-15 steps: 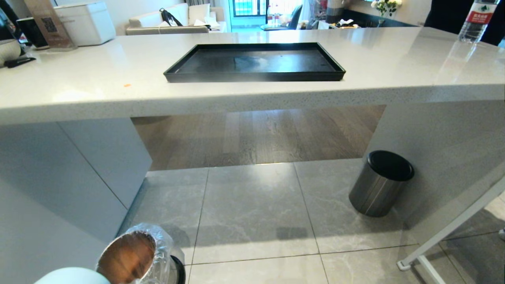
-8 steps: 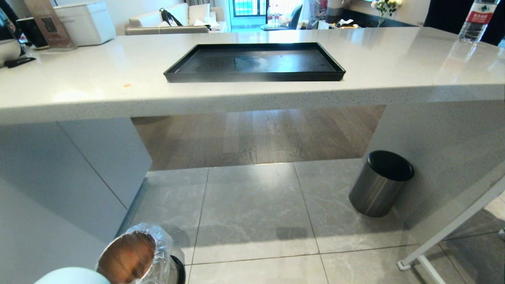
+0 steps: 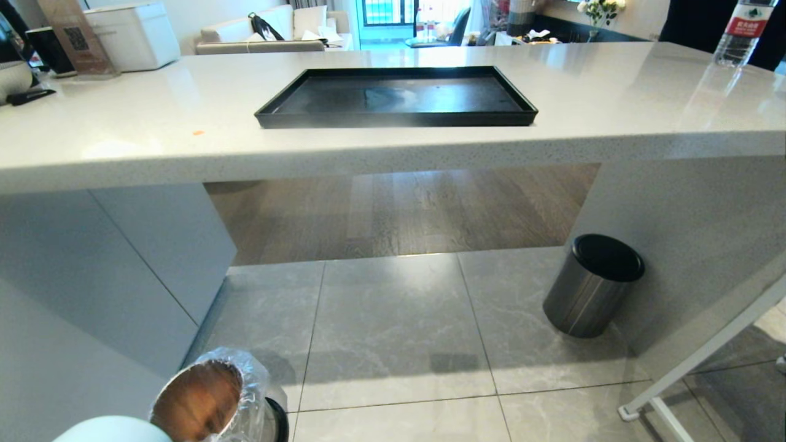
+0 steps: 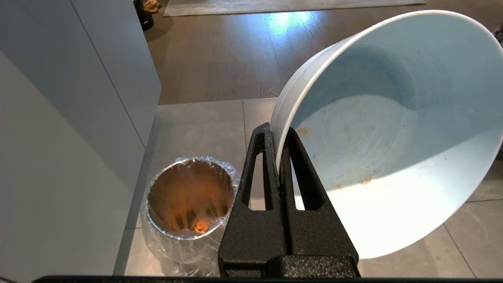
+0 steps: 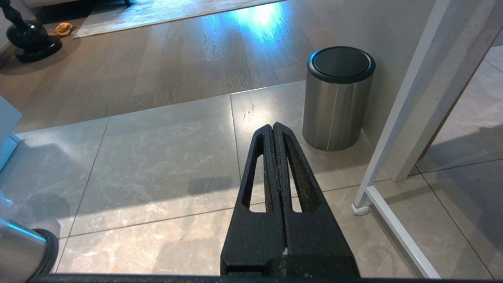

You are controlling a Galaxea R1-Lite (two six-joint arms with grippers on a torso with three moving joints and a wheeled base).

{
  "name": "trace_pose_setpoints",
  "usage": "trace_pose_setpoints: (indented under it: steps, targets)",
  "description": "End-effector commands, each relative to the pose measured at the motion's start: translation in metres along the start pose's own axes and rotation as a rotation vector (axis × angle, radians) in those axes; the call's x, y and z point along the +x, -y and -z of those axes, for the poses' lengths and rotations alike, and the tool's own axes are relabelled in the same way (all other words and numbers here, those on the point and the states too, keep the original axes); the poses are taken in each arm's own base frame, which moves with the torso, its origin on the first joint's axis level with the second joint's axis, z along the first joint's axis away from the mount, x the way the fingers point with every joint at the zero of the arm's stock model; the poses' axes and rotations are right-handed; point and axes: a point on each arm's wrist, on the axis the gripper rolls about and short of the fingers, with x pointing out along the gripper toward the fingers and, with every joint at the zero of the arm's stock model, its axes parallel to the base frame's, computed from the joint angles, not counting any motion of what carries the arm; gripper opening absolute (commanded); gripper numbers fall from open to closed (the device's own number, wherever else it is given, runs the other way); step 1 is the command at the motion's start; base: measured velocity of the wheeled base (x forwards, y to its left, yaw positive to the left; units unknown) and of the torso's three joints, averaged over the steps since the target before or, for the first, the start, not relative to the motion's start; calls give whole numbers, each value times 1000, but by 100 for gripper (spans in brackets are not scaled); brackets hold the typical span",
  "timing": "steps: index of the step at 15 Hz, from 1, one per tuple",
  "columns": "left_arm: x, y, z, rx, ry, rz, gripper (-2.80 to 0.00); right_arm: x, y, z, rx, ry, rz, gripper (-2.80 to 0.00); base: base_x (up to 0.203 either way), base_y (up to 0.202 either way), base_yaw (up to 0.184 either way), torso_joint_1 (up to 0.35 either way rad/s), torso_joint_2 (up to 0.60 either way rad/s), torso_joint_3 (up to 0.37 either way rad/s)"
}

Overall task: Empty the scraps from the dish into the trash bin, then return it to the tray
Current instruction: Put the bowl back to the table

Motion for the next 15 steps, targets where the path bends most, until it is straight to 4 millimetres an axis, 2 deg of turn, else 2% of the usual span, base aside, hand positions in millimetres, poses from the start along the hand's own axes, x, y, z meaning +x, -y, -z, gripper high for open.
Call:
trace_pose_setpoints:
  steps: [1, 11, 15]
  targets:
    - [0, 0, 0, 0, 0, 0, -280, 0, 0, 0, 1, 2, 0, -280, 0, 0, 0, 0, 0, 0]
    - [0, 0, 0, 0, 0, 0, -280, 0, 0, 0, 1, -1, 0, -280, 0, 0, 0, 0, 0, 0]
    - [0, 0, 0, 0, 0, 0, -280, 0, 0, 0, 1, 2, 0, -280, 177, 0, 0, 3, 5, 4]
